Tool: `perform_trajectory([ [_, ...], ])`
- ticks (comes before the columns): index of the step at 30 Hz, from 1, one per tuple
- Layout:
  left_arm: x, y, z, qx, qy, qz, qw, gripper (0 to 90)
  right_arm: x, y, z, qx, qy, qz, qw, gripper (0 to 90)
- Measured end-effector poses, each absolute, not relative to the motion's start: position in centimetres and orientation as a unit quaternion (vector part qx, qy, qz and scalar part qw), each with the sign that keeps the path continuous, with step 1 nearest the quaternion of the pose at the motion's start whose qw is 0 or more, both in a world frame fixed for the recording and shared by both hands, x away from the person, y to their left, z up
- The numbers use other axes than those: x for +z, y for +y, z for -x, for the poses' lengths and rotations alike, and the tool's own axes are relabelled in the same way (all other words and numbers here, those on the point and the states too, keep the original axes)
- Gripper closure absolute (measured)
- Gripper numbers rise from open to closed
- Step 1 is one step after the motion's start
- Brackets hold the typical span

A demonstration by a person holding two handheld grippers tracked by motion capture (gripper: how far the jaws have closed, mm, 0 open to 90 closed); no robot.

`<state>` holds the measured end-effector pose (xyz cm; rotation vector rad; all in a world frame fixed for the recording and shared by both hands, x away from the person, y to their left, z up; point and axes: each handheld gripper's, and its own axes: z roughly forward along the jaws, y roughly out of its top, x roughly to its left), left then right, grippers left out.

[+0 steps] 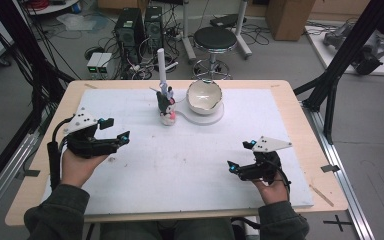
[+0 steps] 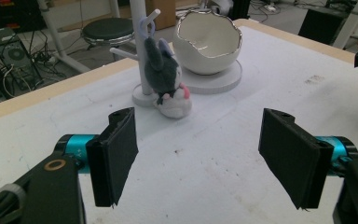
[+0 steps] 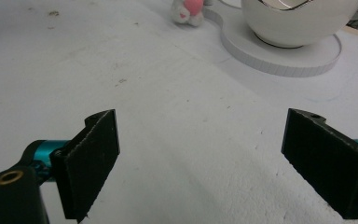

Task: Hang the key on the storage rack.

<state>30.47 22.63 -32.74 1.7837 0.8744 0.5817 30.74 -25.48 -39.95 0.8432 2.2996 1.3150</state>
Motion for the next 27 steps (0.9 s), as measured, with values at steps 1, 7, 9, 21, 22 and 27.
perform_trajectory([
  [1, -32.8, 22.7, -30.4, 0.242, 0.363, -0.741, 0.511, 28.3, -40.0, -25.5, -30.7, 0.466, 0.813, -0.299, 0.18, 10.2],
  [7, -33.2, 23.2, -29.8, 0.242, 0.368, -0.733, 0.518, 28.3, -39.9, -25.6, -30.7, 0.466, 0.812, -0.299, 0.185, 10.2],
  [9, -33.3, 23.3, -29.7, 0.241, 0.369, -0.733, 0.518, 28.3, -40.0, -25.6, -30.7, 0.465, 0.812, -0.3, 0.185, 10.2],
  [21, -34.0, 23.8, -28.6, 0.242, 0.369, -0.731, 0.521, 28.2, -40.0, -25.8, -30.7, 0.464, 0.811, -0.303, 0.186, 10.2],
  [22, -34.1, 23.9, -28.5, 0.242, 0.37, -0.73, 0.521, 28.2, -40.0, -25.9, -30.7, 0.465, 0.811, -0.302, 0.186, 10.2],
  [27, -34.2, 24.3, -28.2, 0.242, 0.372, -0.726, 0.525, 28.1, -40.0, -26.1, -30.7, 0.465, 0.809, -0.306, 0.188, 10.2],
])
